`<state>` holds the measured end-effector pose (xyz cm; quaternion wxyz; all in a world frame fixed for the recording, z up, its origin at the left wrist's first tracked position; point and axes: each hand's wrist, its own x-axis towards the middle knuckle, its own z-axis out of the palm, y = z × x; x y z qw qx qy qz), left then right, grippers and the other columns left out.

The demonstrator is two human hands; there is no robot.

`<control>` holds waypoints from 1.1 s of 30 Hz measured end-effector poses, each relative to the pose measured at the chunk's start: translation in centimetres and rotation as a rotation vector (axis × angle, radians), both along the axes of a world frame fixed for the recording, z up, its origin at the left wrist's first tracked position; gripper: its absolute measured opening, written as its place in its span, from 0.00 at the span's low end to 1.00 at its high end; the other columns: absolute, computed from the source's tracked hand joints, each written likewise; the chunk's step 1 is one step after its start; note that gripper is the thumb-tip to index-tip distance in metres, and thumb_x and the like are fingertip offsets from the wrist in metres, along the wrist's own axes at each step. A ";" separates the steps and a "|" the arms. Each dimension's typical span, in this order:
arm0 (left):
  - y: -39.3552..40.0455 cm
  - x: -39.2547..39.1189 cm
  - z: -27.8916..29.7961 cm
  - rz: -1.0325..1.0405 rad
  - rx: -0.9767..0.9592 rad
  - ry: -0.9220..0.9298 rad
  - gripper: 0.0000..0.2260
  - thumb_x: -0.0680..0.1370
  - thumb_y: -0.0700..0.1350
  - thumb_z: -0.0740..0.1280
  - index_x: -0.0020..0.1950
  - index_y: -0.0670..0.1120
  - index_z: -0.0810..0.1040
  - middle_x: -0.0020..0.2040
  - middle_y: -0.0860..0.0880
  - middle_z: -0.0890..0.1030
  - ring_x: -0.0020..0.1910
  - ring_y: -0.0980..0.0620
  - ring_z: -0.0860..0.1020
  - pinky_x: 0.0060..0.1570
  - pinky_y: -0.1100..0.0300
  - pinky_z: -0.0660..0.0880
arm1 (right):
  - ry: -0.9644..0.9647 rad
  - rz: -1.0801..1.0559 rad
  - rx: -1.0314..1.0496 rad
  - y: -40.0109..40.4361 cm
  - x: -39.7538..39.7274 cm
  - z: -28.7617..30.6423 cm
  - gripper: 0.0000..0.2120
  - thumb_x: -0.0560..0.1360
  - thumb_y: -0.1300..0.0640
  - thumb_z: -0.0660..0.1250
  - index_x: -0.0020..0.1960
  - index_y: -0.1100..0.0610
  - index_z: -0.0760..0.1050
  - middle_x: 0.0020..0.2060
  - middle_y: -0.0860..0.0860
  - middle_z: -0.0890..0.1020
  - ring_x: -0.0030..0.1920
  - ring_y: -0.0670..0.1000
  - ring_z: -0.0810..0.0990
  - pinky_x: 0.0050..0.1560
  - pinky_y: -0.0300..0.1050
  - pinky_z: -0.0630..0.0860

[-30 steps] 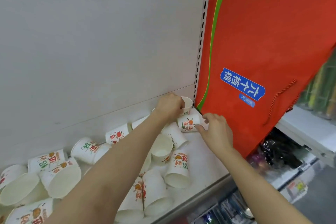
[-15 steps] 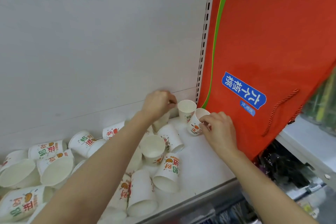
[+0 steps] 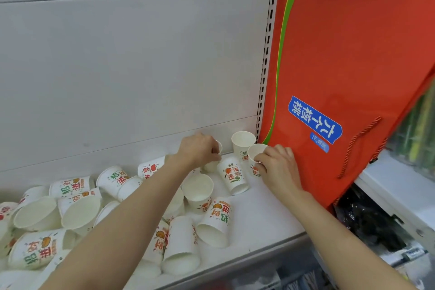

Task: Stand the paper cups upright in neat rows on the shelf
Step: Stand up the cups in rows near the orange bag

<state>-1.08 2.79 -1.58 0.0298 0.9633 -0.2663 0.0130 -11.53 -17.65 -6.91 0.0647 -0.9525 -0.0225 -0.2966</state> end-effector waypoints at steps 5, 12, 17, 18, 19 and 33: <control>-0.7 -0.5 -0.6 0.004 -0.028 -0.109 0.08 0.76 0.50 0.64 0.48 0.54 0.82 0.46 0.51 0.82 0.46 0.48 0.79 0.38 0.61 0.67 | -0.037 0.012 0.119 -0.9 0.7 1.2 0.11 0.72 0.46 0.67 0.47 0.52 0.82 0.40 0.48 0.81 0.43 0.54 0.75 0.45 0.48 0.65; -2.3 -0.5 -1.3 -0.080 -0.021 -0.125 0.08 0.78 0.51 0.63 0.49 0.52 0.81 0.47 0.51 0.81 0.49 0.48 0.78 0.38 0.59 0.66 | 0.204 0.033 0.062 -0.8 5.5 4.8 0.11 0.75 0.48 0.66 0.54 0.51 0.80 0.50 0.48 0.81 0.54 0.53 0.71 0.56 0.48 0.64; -2.1 -1.8 -0.5 -0.079 -0.266 -0.162 0.08 0.78 0.54 0.65 0.53 0.56 0.81 0.50 0.55 0.79 0.49 0.51 0.78 0.43 0.57 0.74 | 0.257 0.030 0.059 -0.5 6.1 4.0 0.10 0.76 0.47 0.64 0.53 0.49 0.80 0.51 0.46 0.81 0.54 0.52 0.72 0.60 0.48 0.65; -2.3 -2.3 -0.3 -0.087 -0.286 -0.169 0.08 0.78 0.54 0.65 0.51 0.55 0.82 0.48 0.55 0.79 0.48 0.52 0.78 0.43 0.57 0.74 | 0.245 0.033 0.073 -0.5 6.0 4.0 0.10 0.76 0.48 0.65 0.53 0.49 0.80 0.51 0.46 0.82 0.54 0.52 0.72 0.59 0.48 0.65; -2.7 -2.7 -0.2 -0.094 -0.272 -0.153 0.09 0.77 0.56 0.65 0.51 0.55 0.82 0.47 0.55 0.79 0.47 0.52 0.78 0.42 0.56 0.74 | 0.238 0.036 0.089 -0.7 5.8 4.0 0.10 0.75 0.49 0.65 0.53 0.50 0.80 0.51 0.46 0.82 0.54 0.52 0.72 0.58 0.48 0.65; -2.6 -3.4 0.9 0.069 -0.390 0.295 0.09 0.67 0.54 0.78 0.41 0.51 0.85 0.34 0.56 0.79 0.37 0.55 0.76 0.38 0.60 0.71 | 0.158 0.096 0.095 -2.2 -0.1 2.2 0.09 0.71 0.49 0.72 0.48 0.53 0.82 0.43 0.47 0.83 0.48 0.52 0.75 0.50 0.48 0.68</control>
